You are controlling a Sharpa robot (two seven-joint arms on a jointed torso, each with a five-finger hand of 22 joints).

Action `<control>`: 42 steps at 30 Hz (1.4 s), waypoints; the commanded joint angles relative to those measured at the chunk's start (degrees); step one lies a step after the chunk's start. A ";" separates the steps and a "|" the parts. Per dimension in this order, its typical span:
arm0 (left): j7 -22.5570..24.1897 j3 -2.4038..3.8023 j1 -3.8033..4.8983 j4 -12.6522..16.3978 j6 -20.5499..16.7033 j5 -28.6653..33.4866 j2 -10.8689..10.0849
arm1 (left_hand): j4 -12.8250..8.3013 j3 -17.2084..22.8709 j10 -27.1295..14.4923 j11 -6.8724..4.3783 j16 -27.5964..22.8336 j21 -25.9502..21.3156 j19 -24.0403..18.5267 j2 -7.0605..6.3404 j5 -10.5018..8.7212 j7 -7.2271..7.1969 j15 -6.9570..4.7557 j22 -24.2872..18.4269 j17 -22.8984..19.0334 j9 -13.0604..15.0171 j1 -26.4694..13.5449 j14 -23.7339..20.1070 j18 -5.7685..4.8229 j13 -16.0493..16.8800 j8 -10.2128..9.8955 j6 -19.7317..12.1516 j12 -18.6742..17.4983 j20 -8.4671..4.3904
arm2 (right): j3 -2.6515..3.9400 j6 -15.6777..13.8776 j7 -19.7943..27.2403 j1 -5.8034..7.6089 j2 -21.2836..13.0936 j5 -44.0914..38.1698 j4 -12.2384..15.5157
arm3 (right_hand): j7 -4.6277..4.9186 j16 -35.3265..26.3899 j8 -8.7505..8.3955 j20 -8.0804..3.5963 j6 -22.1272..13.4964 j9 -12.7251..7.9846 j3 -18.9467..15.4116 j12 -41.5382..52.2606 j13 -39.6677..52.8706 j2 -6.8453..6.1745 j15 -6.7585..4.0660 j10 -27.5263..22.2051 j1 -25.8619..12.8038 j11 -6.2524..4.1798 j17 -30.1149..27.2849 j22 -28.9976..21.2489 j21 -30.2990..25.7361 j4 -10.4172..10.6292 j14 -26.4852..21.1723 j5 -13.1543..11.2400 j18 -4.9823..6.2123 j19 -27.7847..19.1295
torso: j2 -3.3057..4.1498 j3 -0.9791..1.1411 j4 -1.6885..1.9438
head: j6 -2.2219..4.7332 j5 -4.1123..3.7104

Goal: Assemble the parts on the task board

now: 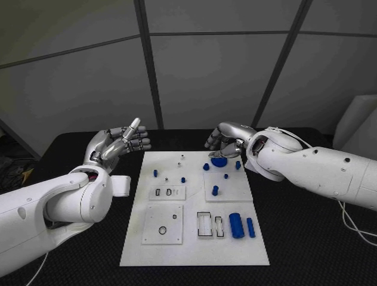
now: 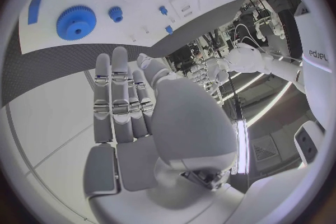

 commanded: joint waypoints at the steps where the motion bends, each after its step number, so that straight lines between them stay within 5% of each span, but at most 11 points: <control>1: -0.55 0.07 -0.02 1.17 1.56 -0.90 -0.29 | -0.08 -0.44 -0.01 0.37 -0.56 0.25 -0.01 -0.09 -0.24 0.31 0.14 0.10 0.10 -0.07 0.57 -0.10 -0.33 -0.09 -0.40 -0.06 -0.37 0.18 | 0.03 6.20 -6.03 0.21 0.24 -10.18 0.42 | -0.27 5.01 -0.19 -0.31 -0.26 0.00 0.32 -0.06 0.13 -0.84 -0.23 -0.62 -0.31 -0.07 3.66 2.02 3.23 0.58 2.62 -0.25 1.01 0.27 | 1.20 -0.23 0.48 | 0.17 -0.45; 11: -1.41 0.08 -0.12 2.38 1.48 -0.92 -0.49 | -0.06 -0.83 -0.29 0.55 -1.20 0.27 -0.40 -0.25 -0.23 0.51 0.31 0.14 0.23 -0.10 0.61 -0.44 -0.37 -0.10 -0.88 -0.29 -0.85 0.28 | 0.02 8.45 -7.39 0.25 1.25 -12.93 0.33 | -0.42 14.50 -0.18 -0.20 -0.27 0.10 1.72 0.00 0.19 -1.73 -0.18 -0.95 -0.50 -0.02 11.51 5.91 9.16 1.90 1.18 0.07 1.07 -1.45 | 1.93 -0.45 0.98 | 0.38 -0.83; 35: -1.92 0.09 -0.12 2.77 1.65 -0.92 -1.06 | -0.03 -0.94 -0.38 0.61 -1.43 0.28 -0.51 -0.29 -0.22 0.55 0.37 0.15 0.27 -0.10 0.62 -0.58 -0.38 -0.11 -1.03 -0.37 -0.99 0.32 | -0.01 11.13 -7.16 0.25 3.85 -13.21 -1.86 | -0.51 31.73 -0.12 -0.21 0.19 0.19 5.19 -0.01 0.15 -1.70 -0.25 -0.56 -0.10 0.02 27.12 10.14 15.71 2.62 1.28 1.02 1.15 -2.56 | 2.61 -0.23 0.82 | -0.25 -0.59; 42: -2.00 0.09 -0.12 2.78 1.73 -0.92 -1.15 | -0.02 -0.97 -0.40 0.62 -1.48 0.28 -0.54 -0.27 -0.22 0.56 0.39 0.15 0.28 -0.10 0.61 -0.61 -0.38 -0.11 -1.06 -0.38 -1.02 0.33 | -0.02 12.19 -7.16 0.25 4.35 -13.21 -2.41 | -0.53 37.47 0.13 -0.27 1.20 0.37 6.50 0.15 0.22 -1.37 -0.35 0.42 0.09 -0.14 32.79 15.29 19.76 2.58 2.05 0.84 0.47 -0.29 | 2.75 -0.19 0.76 | -0.46 -0.48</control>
